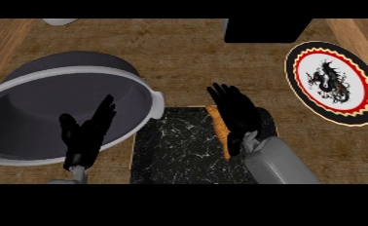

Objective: Pick the croissant from the tray and place it in the plate

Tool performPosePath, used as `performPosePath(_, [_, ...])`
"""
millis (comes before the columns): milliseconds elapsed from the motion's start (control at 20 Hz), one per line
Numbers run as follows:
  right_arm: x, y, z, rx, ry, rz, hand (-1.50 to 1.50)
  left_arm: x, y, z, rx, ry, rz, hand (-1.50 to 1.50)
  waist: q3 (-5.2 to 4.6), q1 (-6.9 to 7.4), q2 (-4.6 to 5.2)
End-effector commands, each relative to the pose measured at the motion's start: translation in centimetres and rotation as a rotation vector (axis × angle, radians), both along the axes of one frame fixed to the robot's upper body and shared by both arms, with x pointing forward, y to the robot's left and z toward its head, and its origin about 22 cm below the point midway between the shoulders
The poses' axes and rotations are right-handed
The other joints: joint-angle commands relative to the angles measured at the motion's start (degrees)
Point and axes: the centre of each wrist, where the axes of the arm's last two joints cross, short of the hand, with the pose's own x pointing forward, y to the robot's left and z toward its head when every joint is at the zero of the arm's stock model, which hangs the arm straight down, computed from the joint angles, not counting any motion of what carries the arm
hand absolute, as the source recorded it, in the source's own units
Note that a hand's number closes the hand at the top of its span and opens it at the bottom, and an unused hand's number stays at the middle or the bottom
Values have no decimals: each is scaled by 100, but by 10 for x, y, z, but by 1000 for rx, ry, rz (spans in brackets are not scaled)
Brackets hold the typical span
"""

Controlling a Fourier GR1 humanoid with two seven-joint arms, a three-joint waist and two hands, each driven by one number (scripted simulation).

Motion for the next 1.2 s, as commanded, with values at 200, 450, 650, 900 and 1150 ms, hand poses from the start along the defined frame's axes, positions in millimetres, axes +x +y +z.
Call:
performPosePath(200, [6,4,-11,-130,18,127,150,-2,-19,-4,6,34,-1,0,-17,-2,17])
performPosePath(450, [4,10,-17,-104,-57,120,150,12,-14,-10,9,48,-2,0,-17,-17,21])
performPosePath(650, [4,3,-14,-67,-179,142,150,5,6,-10,6,36,6,0,-17,-17,23])
performPosePath(900, [55,-30,27,115,-383,-452,150,2,-1,0,-5,14,13,0,0,-22,117])
performPosePath(1150, [83,-76,62,140,-556,-954,150,-2,0,2,-4,-1,3,0,-16,13,189])
